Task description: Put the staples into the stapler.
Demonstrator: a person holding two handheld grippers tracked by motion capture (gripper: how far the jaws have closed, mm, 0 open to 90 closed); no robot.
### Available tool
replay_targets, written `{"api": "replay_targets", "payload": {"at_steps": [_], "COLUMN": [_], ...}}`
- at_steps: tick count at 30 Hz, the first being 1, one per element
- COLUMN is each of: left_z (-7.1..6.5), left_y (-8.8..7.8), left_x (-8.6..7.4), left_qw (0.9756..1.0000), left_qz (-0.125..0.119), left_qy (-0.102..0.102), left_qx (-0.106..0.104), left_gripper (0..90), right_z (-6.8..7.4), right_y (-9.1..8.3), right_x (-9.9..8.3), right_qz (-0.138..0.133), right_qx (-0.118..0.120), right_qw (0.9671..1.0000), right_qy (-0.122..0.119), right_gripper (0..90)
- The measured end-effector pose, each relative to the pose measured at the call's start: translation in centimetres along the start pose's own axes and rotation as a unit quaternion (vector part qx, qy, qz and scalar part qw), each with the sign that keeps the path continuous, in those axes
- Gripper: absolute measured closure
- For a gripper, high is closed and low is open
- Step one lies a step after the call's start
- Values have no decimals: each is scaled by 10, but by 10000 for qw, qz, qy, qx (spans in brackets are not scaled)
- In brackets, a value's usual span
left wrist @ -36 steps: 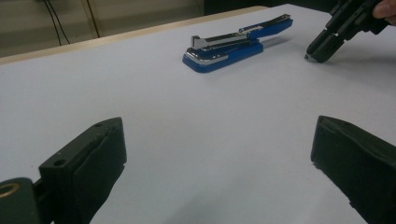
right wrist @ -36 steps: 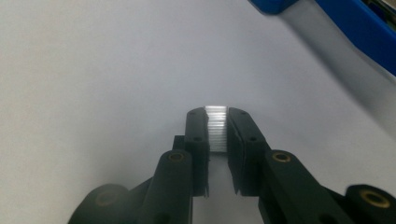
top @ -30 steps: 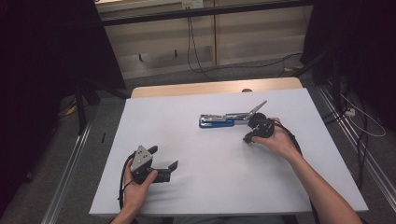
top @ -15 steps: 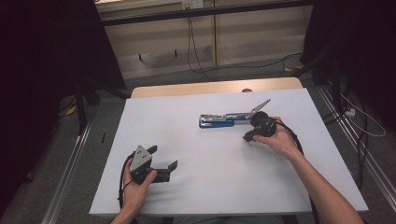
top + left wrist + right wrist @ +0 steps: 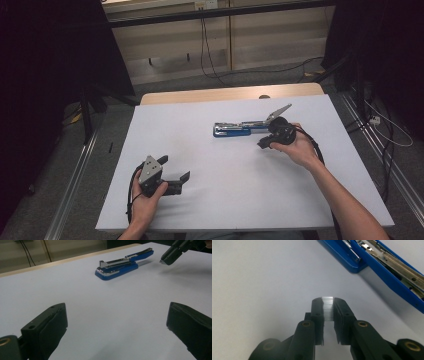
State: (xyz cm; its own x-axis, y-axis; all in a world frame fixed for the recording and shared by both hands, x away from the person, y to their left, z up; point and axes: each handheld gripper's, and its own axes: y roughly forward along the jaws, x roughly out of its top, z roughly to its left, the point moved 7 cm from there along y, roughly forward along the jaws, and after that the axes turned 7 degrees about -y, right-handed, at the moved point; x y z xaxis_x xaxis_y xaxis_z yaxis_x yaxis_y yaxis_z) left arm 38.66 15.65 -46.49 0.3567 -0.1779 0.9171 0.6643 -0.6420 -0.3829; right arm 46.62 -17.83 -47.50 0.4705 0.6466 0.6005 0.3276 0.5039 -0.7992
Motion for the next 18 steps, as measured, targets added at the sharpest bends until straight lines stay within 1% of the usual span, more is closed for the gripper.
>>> {"api": "replay_targets", "payload": {"at_steps": [3, 6, 9, 14, 18], "left_z": [0, 1, 1, 1, 0], "left_y": [-1, -1, -1, -1, 0], "left_x": [1, 1, 1, 1, 1], "left_qw": [10000, 10000, 10000, 10000, 10000], "left_qz": [-20, -22, -33, -25, -21], "left_qy": [17, 10, -5, 14, 1], "left_qx": [16, 9, 8, 12, 1], "left_gripper": [35, 34, 34, 35, 35], "right_z": [1, 0, 0, -2, -3], "right_y": [1, 0, -5, -8, -9], "right_x": [3, 8, 15, 22, 28], "right_qz": [0, -51, -205, -309, -381], "right_qx": [12, -4, 50, 10, -7], "right_qw": [10000, 10000, 9997, 9992, 9989], "right_qy": [-2, -69, -114, -244, -278], "right_gripper": [797, 797, 796, 796, 796]}}
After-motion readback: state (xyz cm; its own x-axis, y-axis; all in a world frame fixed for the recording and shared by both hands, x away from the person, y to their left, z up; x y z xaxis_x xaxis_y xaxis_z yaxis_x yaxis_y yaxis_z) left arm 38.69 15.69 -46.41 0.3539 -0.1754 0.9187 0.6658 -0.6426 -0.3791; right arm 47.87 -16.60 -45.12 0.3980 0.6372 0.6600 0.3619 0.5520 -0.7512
